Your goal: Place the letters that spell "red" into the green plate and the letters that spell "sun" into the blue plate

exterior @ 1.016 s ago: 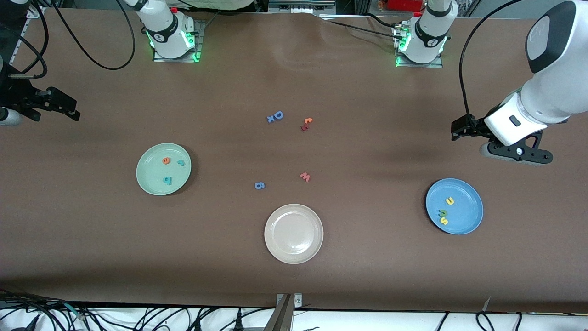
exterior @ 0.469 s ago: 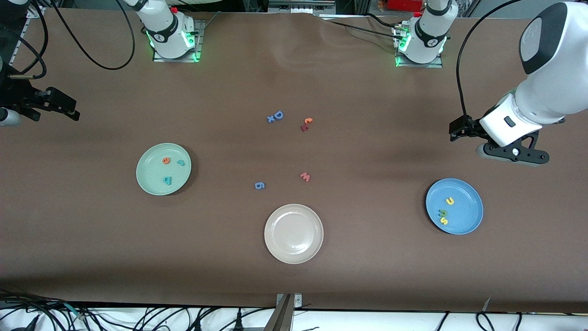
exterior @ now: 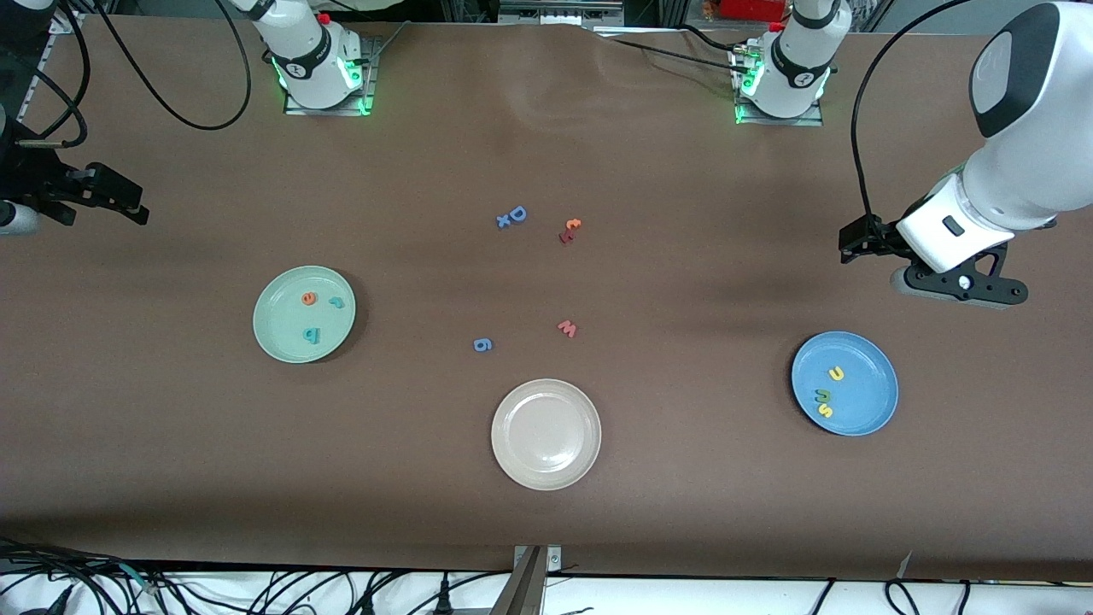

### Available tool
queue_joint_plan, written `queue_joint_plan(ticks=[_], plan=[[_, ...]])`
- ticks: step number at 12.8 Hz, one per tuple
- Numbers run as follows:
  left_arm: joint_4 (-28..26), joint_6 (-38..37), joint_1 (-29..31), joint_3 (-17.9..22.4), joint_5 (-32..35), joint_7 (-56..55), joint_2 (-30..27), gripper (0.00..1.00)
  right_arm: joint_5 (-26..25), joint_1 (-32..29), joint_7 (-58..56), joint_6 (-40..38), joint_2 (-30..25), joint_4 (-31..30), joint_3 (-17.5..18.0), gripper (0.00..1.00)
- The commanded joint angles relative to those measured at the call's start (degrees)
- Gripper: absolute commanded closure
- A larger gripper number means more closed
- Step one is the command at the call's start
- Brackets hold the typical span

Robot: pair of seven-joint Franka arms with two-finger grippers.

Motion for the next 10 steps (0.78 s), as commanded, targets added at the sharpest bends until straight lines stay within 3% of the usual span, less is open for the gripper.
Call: queue_joint_plan(ticks=[1, 4, 10], plan=[[1.65, -1.04, -0.38, 0.42, 1.51, -0.21, 0.74, 0.00, -0.39, 0.12, 0.51, -0.99, 0.67, 1.53, 0.24, 0.00], [1.74, -1.21, -0.47, 0.42, 1.51, -0.30, 0.74, 0.00, -0.31, 0.03, 0.69, -0.91, 0.76, 1.53, 0.15, 0.00], [8.15, -4.82, 0.23, 0.50, 1.34, 0.14, 1.44, 0.00, -0.31, 0.12, 0.60, -0.91, 1.03, 1.53, 0.24, 0.00]])
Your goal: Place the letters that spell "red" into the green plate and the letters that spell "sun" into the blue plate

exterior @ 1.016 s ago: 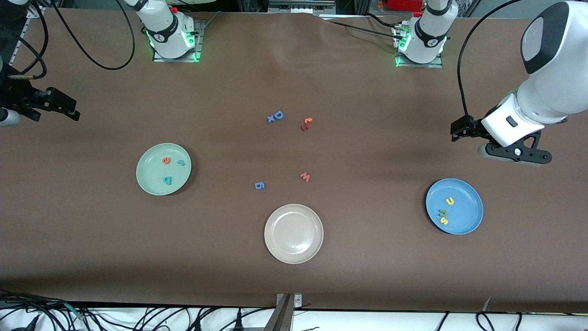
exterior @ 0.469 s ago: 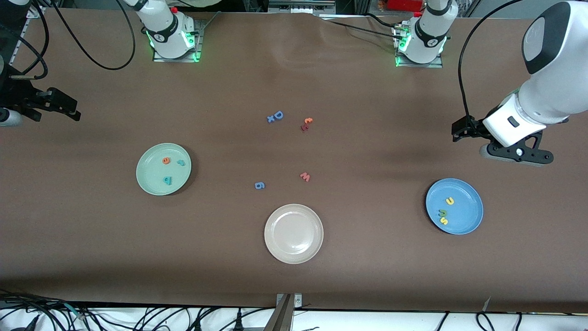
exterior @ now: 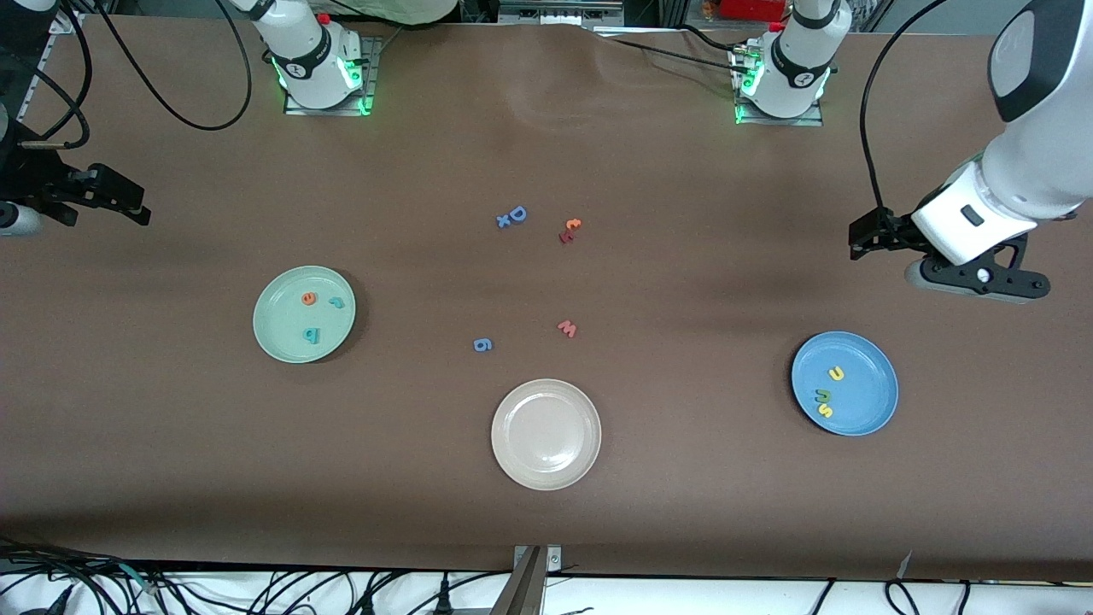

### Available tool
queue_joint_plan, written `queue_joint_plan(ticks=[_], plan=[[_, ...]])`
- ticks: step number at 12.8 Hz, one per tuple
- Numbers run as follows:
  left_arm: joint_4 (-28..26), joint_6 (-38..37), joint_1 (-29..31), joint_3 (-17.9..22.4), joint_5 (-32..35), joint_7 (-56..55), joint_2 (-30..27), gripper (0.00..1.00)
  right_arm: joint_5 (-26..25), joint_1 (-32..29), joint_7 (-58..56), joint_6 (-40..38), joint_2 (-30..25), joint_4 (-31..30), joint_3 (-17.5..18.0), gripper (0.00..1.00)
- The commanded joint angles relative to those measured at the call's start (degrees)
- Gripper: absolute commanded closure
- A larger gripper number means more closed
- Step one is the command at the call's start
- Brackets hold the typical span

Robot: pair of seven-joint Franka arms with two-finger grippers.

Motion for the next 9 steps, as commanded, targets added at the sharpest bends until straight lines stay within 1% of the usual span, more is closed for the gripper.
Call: queue_joint_plan(ticks=[1, 2, 6, 9], plan=[[4.50, -1.96, 0.82, 0.25, 1.25, 0.14, 1.41, 0.00, -0.31, 0.08, 0.45, -0.90, 0.80, 1.53, 0.14, 0.00], [5.90, -1.96, 1.08, 0.34, 0.81, 0.23, 1.41, 0.00, -0.31, 0.08, 0.54, -0.90, 0.80, 1.53, 0.14, 0.00], [7.58, -1.96, 1.88, 0.43, 0.55, -0.65, 1.41, 0.00, -0.13, 0.08, 0.62, -0.90, 0.89, 1.53, 0.23, 0.00], [7.76, -1.96, 2.05, 0.34, 0.72, -0.47, 1.15, 0.00, -0.13, 0.17, 0.62, -0.73, 0.98, 1.53, 0.23, 0.00]])
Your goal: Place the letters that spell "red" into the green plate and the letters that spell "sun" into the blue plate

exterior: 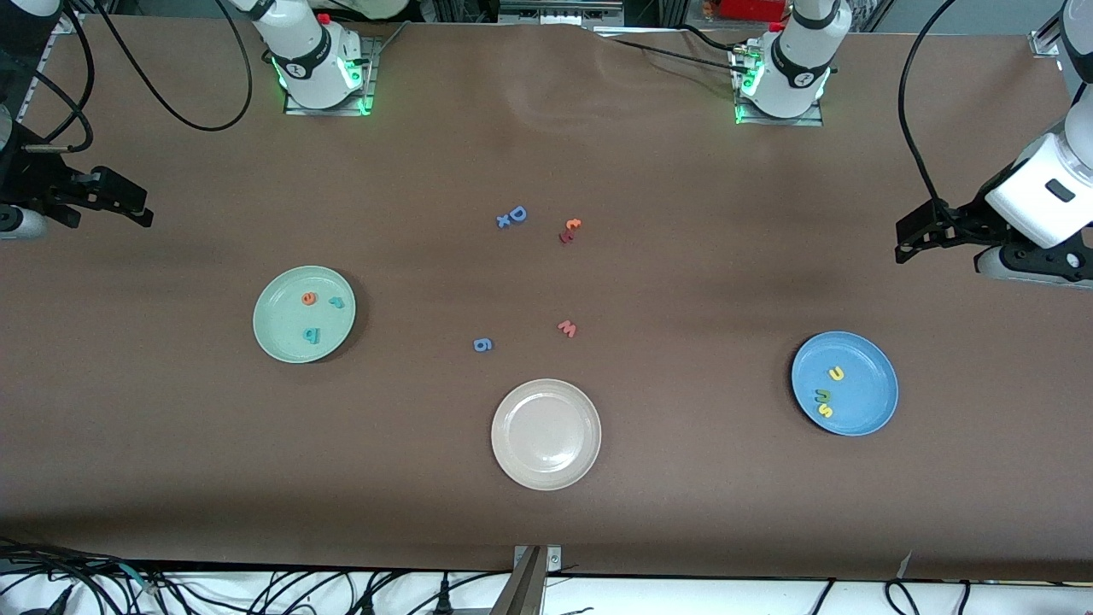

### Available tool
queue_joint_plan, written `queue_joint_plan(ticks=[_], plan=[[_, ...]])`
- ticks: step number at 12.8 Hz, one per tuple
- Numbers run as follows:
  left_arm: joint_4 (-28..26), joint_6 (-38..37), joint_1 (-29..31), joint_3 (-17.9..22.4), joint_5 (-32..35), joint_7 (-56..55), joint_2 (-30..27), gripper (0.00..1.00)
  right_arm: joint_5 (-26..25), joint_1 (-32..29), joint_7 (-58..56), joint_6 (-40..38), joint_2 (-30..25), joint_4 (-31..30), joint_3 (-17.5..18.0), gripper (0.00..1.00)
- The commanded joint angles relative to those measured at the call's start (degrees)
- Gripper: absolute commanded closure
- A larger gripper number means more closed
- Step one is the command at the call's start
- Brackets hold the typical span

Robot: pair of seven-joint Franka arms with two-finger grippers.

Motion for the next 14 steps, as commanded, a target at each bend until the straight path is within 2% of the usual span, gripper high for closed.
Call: queue_joint_plan(ticks=[1, 14], plan=[[2.32, -1.51, -0.04, -0.44, 0.11, 0.12, 0.80, 0.00, -0.13, 0.13, 0.61, -0.82, 0.75, 1.53, 0.18, 0.00], [-0.84, -0.89, 3.22, -0.53, -3.41, 0.47, -1.74, 0.00, -0.22, 0.74, 0.08, -2.22, 0.13, 1.61, 0.26, 0.00]])
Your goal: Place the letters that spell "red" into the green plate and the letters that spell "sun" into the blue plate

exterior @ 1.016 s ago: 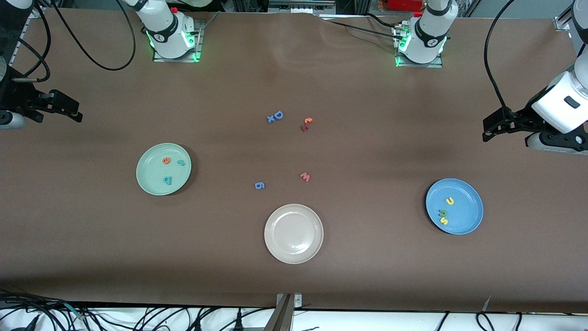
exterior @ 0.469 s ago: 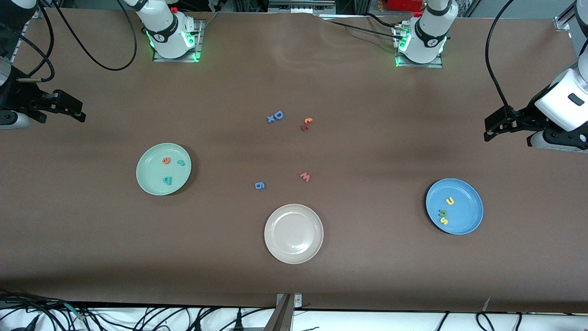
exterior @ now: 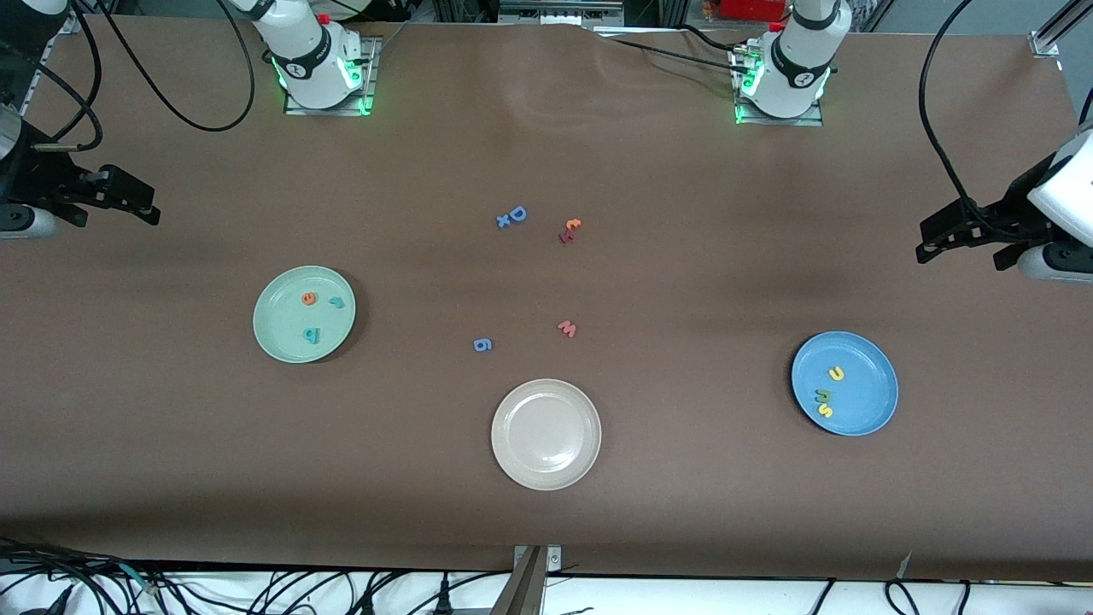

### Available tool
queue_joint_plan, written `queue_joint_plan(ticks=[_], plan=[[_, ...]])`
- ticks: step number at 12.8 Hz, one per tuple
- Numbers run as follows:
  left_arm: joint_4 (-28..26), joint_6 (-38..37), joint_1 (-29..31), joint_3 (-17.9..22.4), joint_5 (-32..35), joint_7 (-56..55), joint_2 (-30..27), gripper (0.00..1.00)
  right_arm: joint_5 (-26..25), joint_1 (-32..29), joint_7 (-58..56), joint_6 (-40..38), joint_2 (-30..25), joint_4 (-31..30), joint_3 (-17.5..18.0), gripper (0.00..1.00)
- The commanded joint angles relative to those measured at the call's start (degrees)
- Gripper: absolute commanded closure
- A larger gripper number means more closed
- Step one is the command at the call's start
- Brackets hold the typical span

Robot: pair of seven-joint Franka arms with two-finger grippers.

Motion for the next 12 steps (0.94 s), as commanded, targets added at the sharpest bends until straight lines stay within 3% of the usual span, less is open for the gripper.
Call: queue_joint_plan(ticks=[1, 12], plan=[[-2.20, 0.19, 0.33, -0.62, -0.96, 0.33, -2.10, 0.00, -0.22, 0.29, 0.16, -1.42, 0.11, 1.44, -0.09, 0.00], [-2.91, 0.54, 0.24, -2.03, -0.17, 0.16, -2.81, 0.00, -0.04, 0.29, 0.34, -1.42, 0.29, 1.35, -0.09, 0.00]])
